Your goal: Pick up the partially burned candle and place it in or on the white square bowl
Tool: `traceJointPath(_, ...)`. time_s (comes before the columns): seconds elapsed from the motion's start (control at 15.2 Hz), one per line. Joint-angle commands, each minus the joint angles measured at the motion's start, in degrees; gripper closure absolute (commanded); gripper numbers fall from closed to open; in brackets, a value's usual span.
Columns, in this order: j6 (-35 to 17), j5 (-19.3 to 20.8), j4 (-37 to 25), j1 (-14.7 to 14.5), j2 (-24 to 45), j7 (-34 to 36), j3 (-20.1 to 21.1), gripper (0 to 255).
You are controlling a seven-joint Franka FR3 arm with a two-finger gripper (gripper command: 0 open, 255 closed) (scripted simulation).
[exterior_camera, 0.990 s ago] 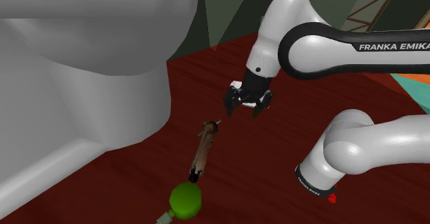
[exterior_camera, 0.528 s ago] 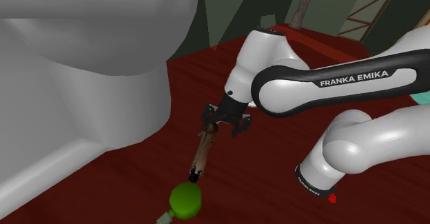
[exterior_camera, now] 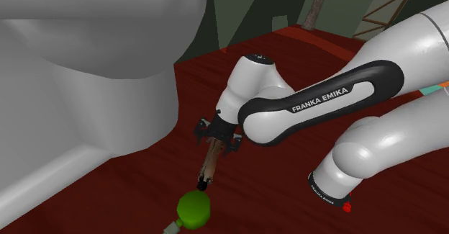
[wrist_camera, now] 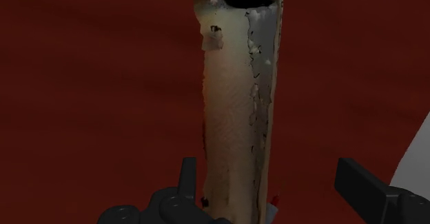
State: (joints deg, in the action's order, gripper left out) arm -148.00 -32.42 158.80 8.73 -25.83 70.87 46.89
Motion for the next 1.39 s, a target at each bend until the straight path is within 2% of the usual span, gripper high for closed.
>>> traceJointPath(0.0, -2.75, 0.38, 0.07, 1.04, 2.47, 0.65, 1.58, 0)
traceJointPath(0.2, -6.01, 1.38, 0.19, 2.66, 5.61, 1.36, 3.45, 0)
traceJointPath(0.66, -6.02, 1.39, 0.19, 2.65, 5.61, 1.37, 3.43, 0)
traceJointPath(0.73, -6.02, 1.39, 0.19, 2.65, 5.61, 1.37, 3.43, 255)
traceJointPath(1.32, -6.02, 1.39, 0.19, 2.65, 5.61, 1.37, 3.43, 255)
